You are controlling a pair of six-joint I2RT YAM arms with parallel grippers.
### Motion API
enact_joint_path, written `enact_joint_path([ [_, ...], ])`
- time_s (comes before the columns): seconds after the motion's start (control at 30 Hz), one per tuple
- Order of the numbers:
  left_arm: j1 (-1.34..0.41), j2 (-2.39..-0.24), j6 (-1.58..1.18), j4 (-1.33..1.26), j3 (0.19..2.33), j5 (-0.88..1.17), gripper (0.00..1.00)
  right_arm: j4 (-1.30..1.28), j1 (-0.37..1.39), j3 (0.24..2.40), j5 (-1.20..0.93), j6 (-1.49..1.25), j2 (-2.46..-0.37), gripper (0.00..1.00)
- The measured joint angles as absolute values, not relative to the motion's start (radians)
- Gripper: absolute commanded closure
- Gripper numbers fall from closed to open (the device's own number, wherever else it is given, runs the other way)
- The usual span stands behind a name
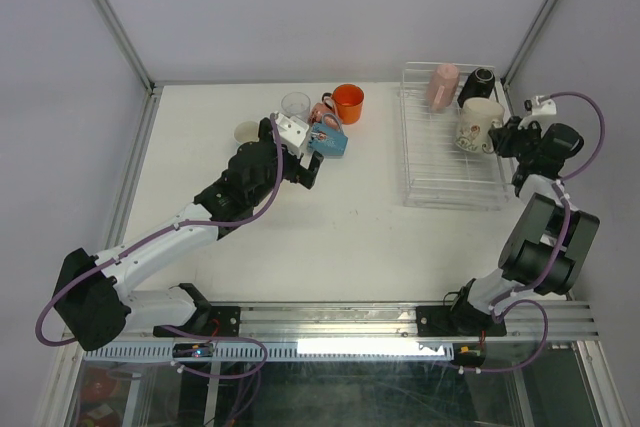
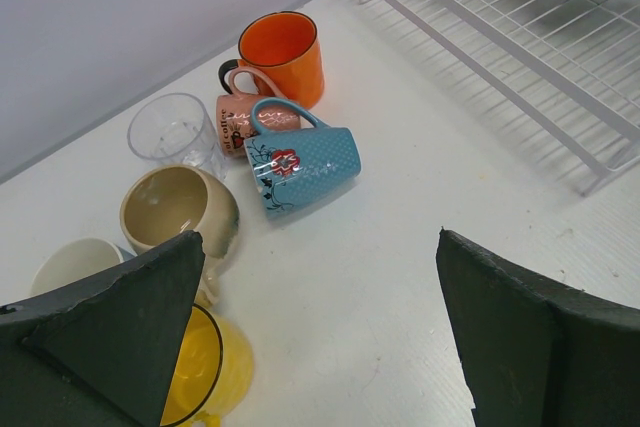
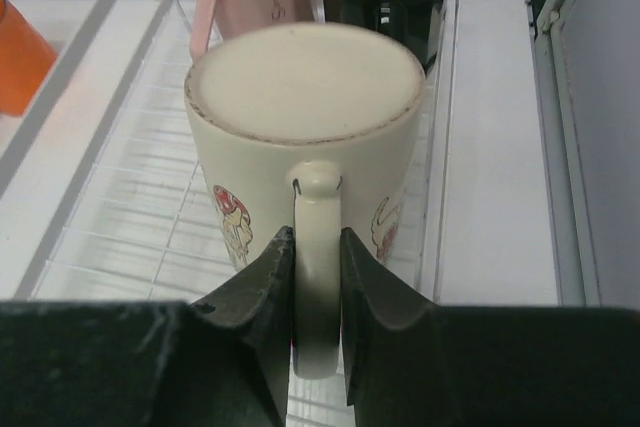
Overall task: Load the cups into the dish rack
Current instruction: Adjust the cup in the dish rack.
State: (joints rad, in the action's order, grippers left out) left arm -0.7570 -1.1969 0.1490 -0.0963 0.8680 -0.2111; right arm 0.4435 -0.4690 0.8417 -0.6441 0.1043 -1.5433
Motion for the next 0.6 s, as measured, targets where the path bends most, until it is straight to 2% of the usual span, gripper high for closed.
enact_joint_path([
  [0.37,-0.757,-1.197,0.149,-0.097,0.868,-0.21,0.01,0.149,-0.469,0.884,-0.639,0.294,-1.55,0.6],
  [0.6,-0.757,-1.196,0.149,-0.096,0.868,-0.21,0.01,-0.105,-0.454,1.103,-0.635,0.401,-1.637,0.55],
])
